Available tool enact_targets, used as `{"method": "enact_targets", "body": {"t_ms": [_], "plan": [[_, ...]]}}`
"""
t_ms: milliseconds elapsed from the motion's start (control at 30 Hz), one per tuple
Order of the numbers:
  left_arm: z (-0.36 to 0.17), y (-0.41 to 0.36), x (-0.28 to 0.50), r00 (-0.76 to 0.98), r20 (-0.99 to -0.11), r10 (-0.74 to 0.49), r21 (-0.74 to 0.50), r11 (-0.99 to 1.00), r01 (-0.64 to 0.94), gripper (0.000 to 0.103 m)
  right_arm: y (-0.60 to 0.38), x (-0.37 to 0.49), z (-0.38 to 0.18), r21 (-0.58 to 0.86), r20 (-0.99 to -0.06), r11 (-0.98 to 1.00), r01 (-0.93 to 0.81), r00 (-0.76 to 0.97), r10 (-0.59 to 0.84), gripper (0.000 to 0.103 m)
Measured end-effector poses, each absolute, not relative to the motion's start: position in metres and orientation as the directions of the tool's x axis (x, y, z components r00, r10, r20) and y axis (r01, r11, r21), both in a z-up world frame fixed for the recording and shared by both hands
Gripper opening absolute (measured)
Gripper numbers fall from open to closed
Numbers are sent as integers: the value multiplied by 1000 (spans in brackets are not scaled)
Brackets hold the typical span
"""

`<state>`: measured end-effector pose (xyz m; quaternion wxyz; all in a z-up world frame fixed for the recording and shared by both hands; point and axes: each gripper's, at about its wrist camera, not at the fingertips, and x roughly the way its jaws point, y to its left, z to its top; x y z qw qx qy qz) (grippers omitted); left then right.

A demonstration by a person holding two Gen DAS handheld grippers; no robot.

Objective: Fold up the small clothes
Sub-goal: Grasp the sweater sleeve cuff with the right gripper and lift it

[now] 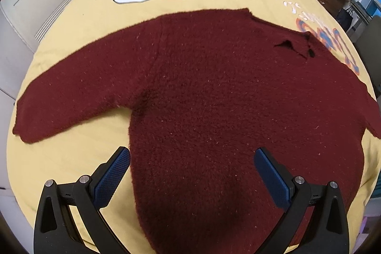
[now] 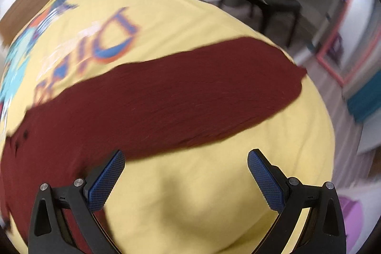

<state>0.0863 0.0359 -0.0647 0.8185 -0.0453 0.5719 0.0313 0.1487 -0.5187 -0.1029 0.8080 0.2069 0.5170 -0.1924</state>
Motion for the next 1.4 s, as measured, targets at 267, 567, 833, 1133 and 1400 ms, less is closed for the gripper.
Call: {"method": "enact_targets", "body": {"t_ms": [267,567,833,1133,1400], "plan": [[-78,46,94,294,-955,-27,-68,989,-132,102,-601,164,-155,197,-943,684,703,328,-65,102],[-89,49,94,259,-966,-15,-52,989,-136,102,-633,178,-162,262,-924,613,746,377,-63,27],[-84,59,92,268,-963,-9,-50,988,-147,102,-590,191,-80,301,-848,773,559,528,-51,12],[-73,70,77,286,-958,-13,-54,989,-134,102,-445,212,40,337,-717,912,234,691,88,12],[-51,80,88,348,-937,-27,-66,993,-101,102,-303,249,67,293,-712,956,0,667,218,12]]}}
